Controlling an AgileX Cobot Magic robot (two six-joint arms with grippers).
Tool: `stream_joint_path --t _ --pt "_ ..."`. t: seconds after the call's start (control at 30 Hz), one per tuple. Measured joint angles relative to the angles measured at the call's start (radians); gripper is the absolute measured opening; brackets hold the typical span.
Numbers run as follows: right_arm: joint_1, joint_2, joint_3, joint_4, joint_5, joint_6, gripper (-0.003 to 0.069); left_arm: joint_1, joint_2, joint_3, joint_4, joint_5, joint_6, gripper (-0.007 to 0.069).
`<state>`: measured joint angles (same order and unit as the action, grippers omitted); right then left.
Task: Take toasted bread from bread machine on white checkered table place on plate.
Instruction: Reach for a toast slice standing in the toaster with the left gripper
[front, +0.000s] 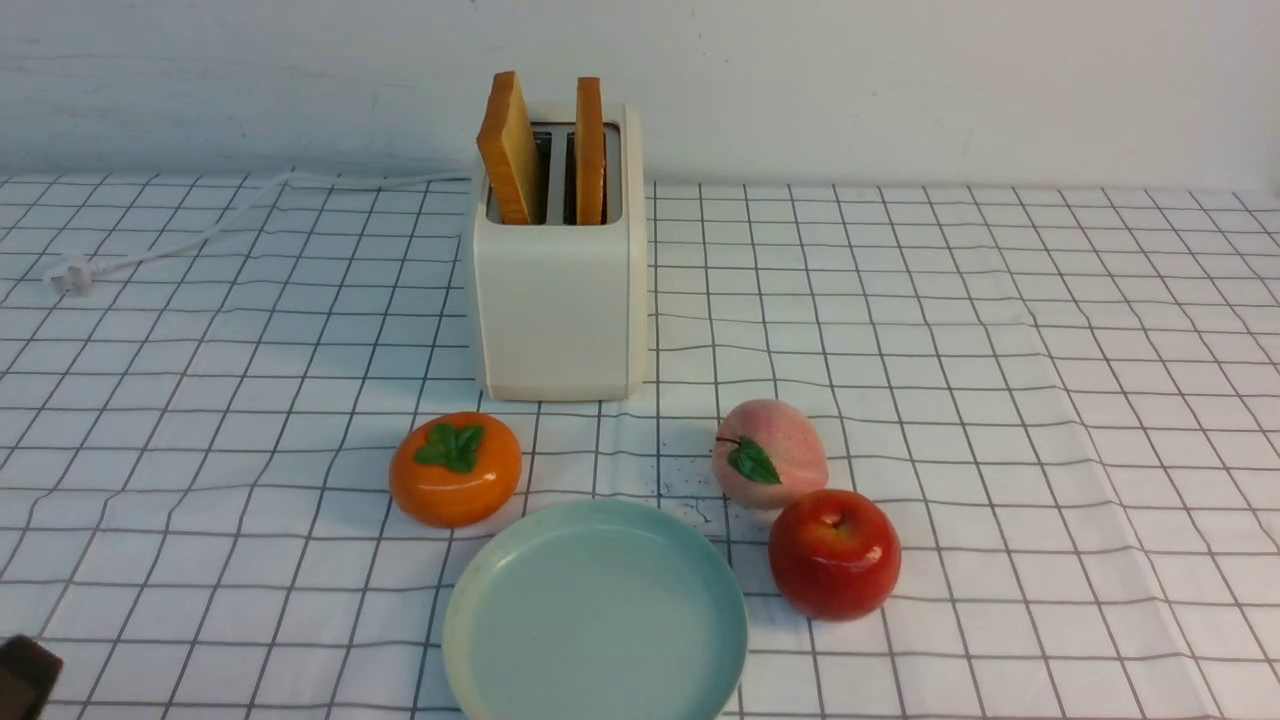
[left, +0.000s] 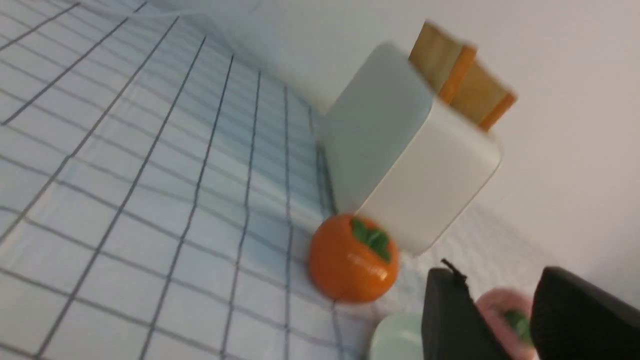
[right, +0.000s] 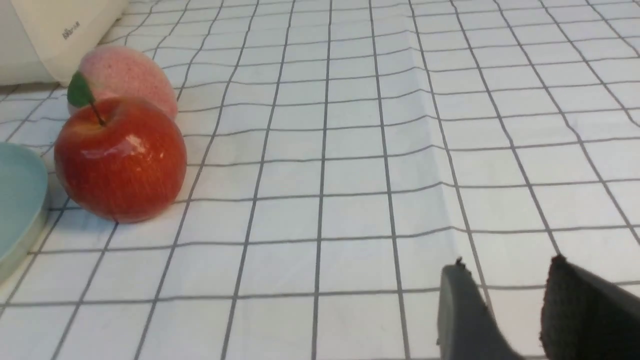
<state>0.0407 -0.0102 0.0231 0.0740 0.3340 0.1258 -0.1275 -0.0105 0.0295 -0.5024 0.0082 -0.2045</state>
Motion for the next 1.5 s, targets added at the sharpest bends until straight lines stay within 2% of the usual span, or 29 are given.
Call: stream_joint_path --t 0.07,0.2,0.3,0.43,0.57,0.6,0.63,0.7,0.73,0.77,0.8,0.83,0.87,0.97,1.23,1.33,1.5 --pt "0.0 0.0 0.004 0.065 -0.079 0.035 0.0241 0.0 0.0 0.0 -0.124 -0.079 0.0 0.0238" --pt "0.0 0.0 0.004 0.182 -0.239 0.082 0.0241 0.0 0.0 0.0 -0.296 -0.172 0.0 0.0238" --pt "0.0 0.0 0.004 0.232 -0.292 0.109 0.0241 0.0 0.0 0.0 -0.365 -0.224 0.0 0.0238" --pt "0.0 0.0 -0.007 0.259 -0.282 0.139 0.0241 0.0 0.0 -0.022 -0.379 -0.177 0.014 0.0213" --pt "0.0 0.05 -0.126 0.256 -0.128 0.138 0.0236 0.0 0.028 -0.159 -0.302 -0.008 0.134 0.0076" --pt "0.0 0.061 -0.14 0.255 -0.112 0.134 0.0232 0.0 0.028 -0.166 -0.3 -0.008 0.14 0.0076" --pt "0.0 0.113 -0.201 0.255 -0.048 0.102 0.021 0.0 0.071 -0.219 -0.288 0.031 0.183 0.0029" --pt "0.0 0.176 -0.28 0.256 0.029 0.032 0.0164 0.0 0.147 -0.284 -0.278 0.066 0.253 -0.0013" --pt "0.0 0.205 -0.319 0.259 0.072 -0.018 0.0141 0.0 0.178 -0.306 -0.276 0.075 0.279 -0.0013" --pt "0.0 0.22 -0.338 0.261 0.072 -0.018 0.0136 0.0 0.194 -0.312 -0.275 0.079 0.293 -0.0013" --pt "0.0 0.276 -0.417 0.283 0.142 -0.119 0.009 0.0 0.253 -0.356 -0.272 0.097 0.343 -0.0013" --pt "0.0 0.283 -0.427 0.287 0.15 -0.126 0.0078 0.0 0.271 -0.367 -0.271 0.099 0.35 -0.0013" --pt "0.0 0.343 -0.509 0.335 0.224 -0.244 0.0029 0.0 0.355 -0.421 -0.27 0.126 0.402 -0.0013" --pt "0.0 0.414 -0.601 0.419 0.305 -0.366 -0.0012 0.001 0.473 -0.501 -0.266 0.181 0.461 -0.0013" --pt "0.0 0.548 -0.725 0.654 0.44 -0.635 -0.0009 0.003 0.884 -0.835 -0.253 0.437 0.544 -0.0013" --pt "0.0 0.551 -0.728 0.707 0.442 -0.696 -0.0005 -0.018 1.02 -0.947 -0.218 0.475 0.546 -0.0013" --pt "0.0 0.552 -0.758 0.753 0.44 -0.785 -0.0003 -0.1 1.167 -1.068 -0.149 0.449 0.531 -0.0013"
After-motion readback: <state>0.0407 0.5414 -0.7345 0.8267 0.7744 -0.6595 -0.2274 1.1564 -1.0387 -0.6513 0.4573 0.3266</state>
